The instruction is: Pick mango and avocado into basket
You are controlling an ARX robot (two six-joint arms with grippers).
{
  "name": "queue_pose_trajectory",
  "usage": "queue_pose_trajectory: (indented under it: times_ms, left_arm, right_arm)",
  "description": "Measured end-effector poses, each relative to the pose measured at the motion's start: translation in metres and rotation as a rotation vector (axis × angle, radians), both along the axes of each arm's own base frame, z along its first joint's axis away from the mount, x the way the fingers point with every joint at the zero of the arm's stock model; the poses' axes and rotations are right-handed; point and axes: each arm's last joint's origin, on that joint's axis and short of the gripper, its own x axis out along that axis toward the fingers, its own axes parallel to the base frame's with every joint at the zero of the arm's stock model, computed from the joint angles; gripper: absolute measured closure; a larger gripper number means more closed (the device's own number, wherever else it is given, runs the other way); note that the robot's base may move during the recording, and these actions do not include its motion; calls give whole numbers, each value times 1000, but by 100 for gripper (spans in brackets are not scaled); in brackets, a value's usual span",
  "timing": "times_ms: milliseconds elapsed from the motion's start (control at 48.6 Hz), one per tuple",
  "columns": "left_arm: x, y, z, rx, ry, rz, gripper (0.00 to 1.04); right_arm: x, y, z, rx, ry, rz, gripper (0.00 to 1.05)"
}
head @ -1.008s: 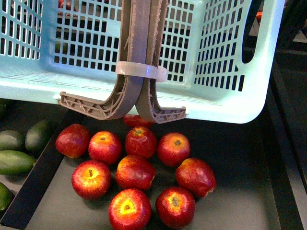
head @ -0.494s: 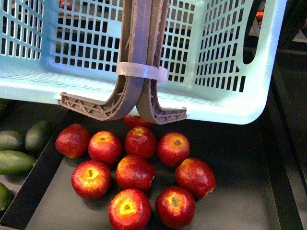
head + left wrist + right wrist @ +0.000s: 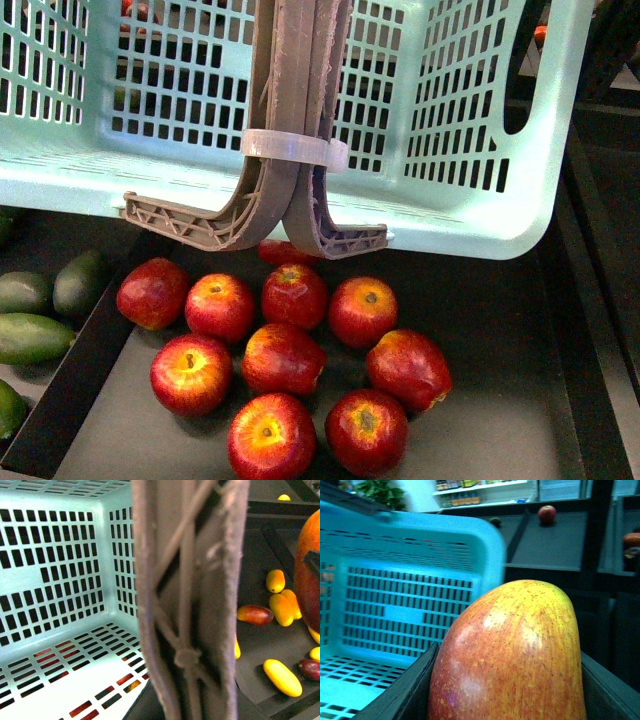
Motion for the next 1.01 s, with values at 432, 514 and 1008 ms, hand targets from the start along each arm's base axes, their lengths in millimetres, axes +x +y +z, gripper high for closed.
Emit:
queue_pose_trajectory:
  times_ms: [432,514,1008]
  left_arm:
    - [0,0,0,0,0,0,99]
    - [0,0,0,0,0,0,99]
    - [2,3,0,10,-6,38,99]
  right_arm:
    - [8,90,-18,24,44,158,40]
    - [14,98,-22,23,49,158,40]
    - [63,130,-36,20,50,64,40]
